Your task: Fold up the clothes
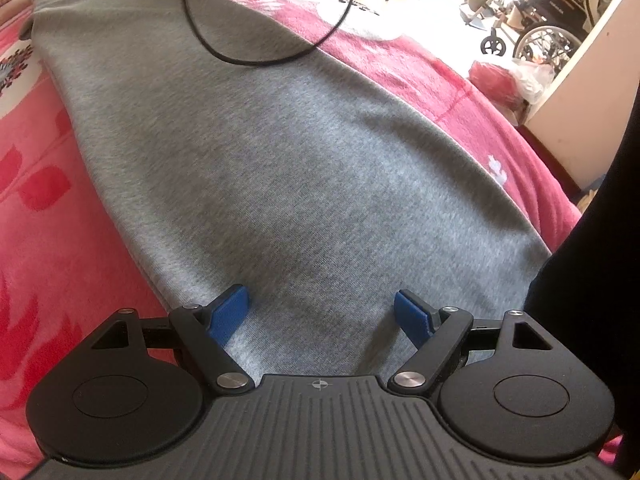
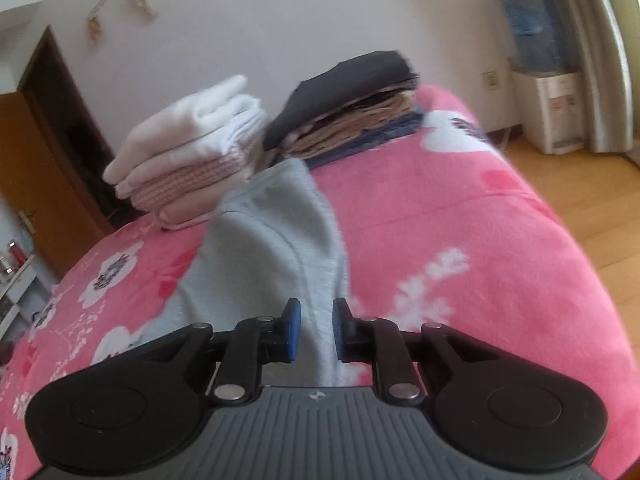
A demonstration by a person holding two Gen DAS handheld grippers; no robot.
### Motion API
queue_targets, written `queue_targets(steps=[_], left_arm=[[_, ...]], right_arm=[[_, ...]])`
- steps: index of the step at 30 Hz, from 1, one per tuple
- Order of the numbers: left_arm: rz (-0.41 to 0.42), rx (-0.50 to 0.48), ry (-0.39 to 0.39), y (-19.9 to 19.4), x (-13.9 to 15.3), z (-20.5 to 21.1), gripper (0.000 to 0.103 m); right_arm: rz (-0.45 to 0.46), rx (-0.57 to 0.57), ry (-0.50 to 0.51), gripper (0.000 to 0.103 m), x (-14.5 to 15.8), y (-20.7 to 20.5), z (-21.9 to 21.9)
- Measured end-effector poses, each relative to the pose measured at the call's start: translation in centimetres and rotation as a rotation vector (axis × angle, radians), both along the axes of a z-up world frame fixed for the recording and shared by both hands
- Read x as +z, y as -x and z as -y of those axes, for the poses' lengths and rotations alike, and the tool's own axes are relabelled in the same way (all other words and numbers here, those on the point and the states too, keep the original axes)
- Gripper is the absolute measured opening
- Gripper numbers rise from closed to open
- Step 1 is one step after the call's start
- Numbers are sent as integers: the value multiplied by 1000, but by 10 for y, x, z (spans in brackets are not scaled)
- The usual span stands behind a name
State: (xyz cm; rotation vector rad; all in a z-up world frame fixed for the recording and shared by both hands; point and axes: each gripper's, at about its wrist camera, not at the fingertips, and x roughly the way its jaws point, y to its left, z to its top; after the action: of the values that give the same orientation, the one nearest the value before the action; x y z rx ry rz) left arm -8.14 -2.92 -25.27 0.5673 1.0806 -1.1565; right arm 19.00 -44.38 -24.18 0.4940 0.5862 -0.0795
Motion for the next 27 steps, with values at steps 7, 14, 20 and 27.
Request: queue_targets(steps=[7, 14, 20, 27], left_arm=[[-3, 14, -3, 1, -1, 3, 83], [8, -6, 6, 2, -1, 1, 83], [35, -35, -1, 6, 0, 2, 83], [93, -27, 15, 17, -2, 0, 83]], right_arm=[[-61, -89, 43, 15, 1, -24, 9], [55, 110, 199, 15, 63, 45, -2], [43, 522, 400, 16, 108, 110, -62], [-213, 734, 483, 16, 49, 163, -142]])
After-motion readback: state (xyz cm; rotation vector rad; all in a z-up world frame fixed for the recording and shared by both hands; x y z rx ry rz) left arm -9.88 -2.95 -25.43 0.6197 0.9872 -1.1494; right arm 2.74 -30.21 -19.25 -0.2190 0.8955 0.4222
